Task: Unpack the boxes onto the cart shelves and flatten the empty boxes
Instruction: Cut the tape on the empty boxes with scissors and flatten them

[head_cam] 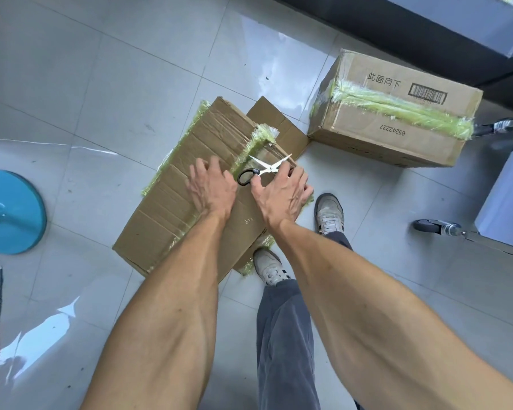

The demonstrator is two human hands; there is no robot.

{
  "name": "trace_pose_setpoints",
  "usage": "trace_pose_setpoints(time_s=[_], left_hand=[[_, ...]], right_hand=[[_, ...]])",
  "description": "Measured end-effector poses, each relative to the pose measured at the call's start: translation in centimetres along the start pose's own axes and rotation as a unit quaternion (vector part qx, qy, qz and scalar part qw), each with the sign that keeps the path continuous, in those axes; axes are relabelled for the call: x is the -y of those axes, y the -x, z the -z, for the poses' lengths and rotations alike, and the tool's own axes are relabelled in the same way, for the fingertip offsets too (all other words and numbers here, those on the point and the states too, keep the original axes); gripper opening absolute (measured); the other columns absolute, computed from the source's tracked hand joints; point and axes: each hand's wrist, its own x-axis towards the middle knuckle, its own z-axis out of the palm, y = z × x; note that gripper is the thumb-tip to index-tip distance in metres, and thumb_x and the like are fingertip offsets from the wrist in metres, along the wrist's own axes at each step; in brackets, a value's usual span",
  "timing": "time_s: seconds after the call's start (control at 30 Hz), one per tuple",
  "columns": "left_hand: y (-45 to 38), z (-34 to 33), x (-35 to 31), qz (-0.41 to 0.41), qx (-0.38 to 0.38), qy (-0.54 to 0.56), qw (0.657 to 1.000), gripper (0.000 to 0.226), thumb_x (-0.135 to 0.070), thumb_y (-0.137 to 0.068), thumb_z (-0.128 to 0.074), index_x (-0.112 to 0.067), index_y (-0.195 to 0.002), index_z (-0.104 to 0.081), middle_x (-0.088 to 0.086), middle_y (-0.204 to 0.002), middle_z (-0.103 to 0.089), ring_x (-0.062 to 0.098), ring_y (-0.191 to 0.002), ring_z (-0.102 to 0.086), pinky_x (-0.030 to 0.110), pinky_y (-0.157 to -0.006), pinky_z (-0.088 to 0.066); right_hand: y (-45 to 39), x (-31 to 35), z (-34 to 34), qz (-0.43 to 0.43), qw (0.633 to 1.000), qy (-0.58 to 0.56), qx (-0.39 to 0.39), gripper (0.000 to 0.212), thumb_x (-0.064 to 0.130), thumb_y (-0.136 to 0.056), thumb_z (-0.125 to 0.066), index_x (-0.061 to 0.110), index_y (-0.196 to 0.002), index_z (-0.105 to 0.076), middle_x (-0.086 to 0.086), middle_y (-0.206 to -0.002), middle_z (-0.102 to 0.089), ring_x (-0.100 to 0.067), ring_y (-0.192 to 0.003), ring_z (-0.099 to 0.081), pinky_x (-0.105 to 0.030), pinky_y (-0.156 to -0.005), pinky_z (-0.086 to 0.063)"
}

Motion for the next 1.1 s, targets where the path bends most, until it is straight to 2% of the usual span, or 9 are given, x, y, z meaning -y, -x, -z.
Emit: trace_pose_setpoints(time_s=[0.07,0.13,0.23,0.4,0.53,0.7,0.87,1.0,1.1], left_hand=[[-0.4,-0.1,0.2,0.073,0.032,-0.006,0.997,0.060,-0.018,-0.080,-0.061,-0.013,-0.137,-0.044,0.018,-0.139,-0.041,0.032,-0.127,-0.039,0.044,-0.104,-0.034],[-0.6,-0.2,0.4,0.091,0.069,-0.021,0.993,0.085,-0.018,-0.077,-0.068,-0.014,-0.151,-0.026,0.025,-0.156,-0.020,0.038,-0.143,-0.024,0.048,-0.113,-0.029],[-1.5,-0.6,0.9,0.065,0.095,-0.037,0.993,0.105,-0.025,-0.077,-0.077,-0.019,-0.157,-0.009,0.027,-0.160,-0.004,0.040,-0.149,-0.010,0.049,-0.118,-0.023],[-3.5,-0.8,1.8,0.032,0.122,-0.058,0.990,0.129,-0.043,-0.070,-0.086,-0.024,-0.157,0.007,0.029,-0.159,0.011,0.043,-0.149,0.002,0.054,-0.118,-0.018],[-4.3,-0.7,1.3,0.028,0.121,-0.047,0.991,0.127,-0.038,-0.068,-0.088,-0.024,-0.157,0.002,0.038,-0.156,0.002,0.053,-0.144,-0.012,0.050,-0.116,-0.028],[-3.5,-1.2,1.1,0.038,0.090,-0.026,0.995,0.112,-0.029,-0.063,-0.081,-0.017,-0.155,-0.016,0.042,-0.152,-0.010,0.056,-0.139,-0.025,0.046,-0.111,-0.034],[-3.2,-1.6,1.3,0.048,0.069,-0.003,0.997,0.106,-0.024,-0.059,-0.075,-0.017,-0.152,-0.024,0.040,-0.153,-0.014,0.052,-0.141,-0.024,0.042,-0.114,-0.030],[-3.2,-1.7,1.5,0.048,0.062,0.001,0.997,0.105,-0.025,-0.059,-0.073,-0.018,-0.152,-0.025,0.040,-0.153,-0.014,0.052,-0.141,-0.024,0.043,-0.114,-0.029],[-3.2,-1.6,1.5,0.051,0.062,0.007,0.997,0.105,-0.026,-0.059,-0.073,-0.019,-0.152,-0.024,0.038,-0.154,-0.013,0.051,-0.142,-0.023,0.042,-0.114,-0.030]], right_hand=[[0.5,0.3,-0.5,-0.048,0.999,-0.014,0.000,0.063,0.066,-0.075,-0.047,0.016,-0.111,-0.055,-0.006,-0.106,-0.051,-0.025,-0.102,-0.045,-0.043,-0.091,-0.027],[0.7,0.4,-0.9,-0.072,0.997,-0.004,0.005,0.067,0.068,-0.071,-0.054,0.015,-0.111,-0.052,-0.007,-0.107,-0.050,-0.026,-0.101,-0.044,-0.042,-0.091,-0.024],[0.3,0.4,-1.1,-0.090,0.996,0.014,0.008,0.068,0.060,-0.066,-0.067,0.016,-0.114,-0.047,-0.008,-0.109,-0.048,-0.027,-0.102,-0.044,-0.042,-0.091,-0.028],[-0.4,-0.3,-1.3,-0.056,0.998,0.024,-0.011,0.066,0.020,-0.069,-0.069,0.019,-0.129,-0.042,-0.010,-0.111,-0.048,-0.026,-0.102,-0.045,-0.039,-0.088,-0.033],[-0.4,-0.8,-0.9,0.012,0.998,0.055,-0.019,0.041,0.022,-0.074,-0.068,0.020,-0.111,-0.050,-0.008,-0.106,-0.049,-0.025,-0.099,-0.045,-0.039,-0.087,-0.035],[-0.7,0.2,-0.5,0.054,0.996,0.068,-0.014,0.038,0.018,-0.075,-0.064,0.022,-0.111,-0.052,-0.005,-0.105,-0.046,-0.023,-0.101,-0.042,-0.037,-0.089,-0.030],[-2.4,1.3,0.3,0.093,0.992,0.082,0.002,0.037,0.014,-0.075,-0.063,0.021,-0.111,-0.053,-0.004,-0.103,-0.043,-0.020,-0.094,-0.037,-0.033,-0.077,-0.018],[-3.7,1.7,0.9,0.095,0.988,0.101,0.067,0.035,0.019,-0.080,-0.062,0.019,-0.114,-0.051,-0.007,-0.103,-0.043,-0.021,-0.087,-0.031,-0.036,-0.081,-0.029],[-3.4,1.1,1.0,0.076,0.989,0.045,0.114,0.031,0.011,-0.089,-0.057,0.014,-0.118,-0.048,-0.007,-0.096,-0.044,-0.021,-0.085,-0.036,-0.039,-0.090,-0.037]])
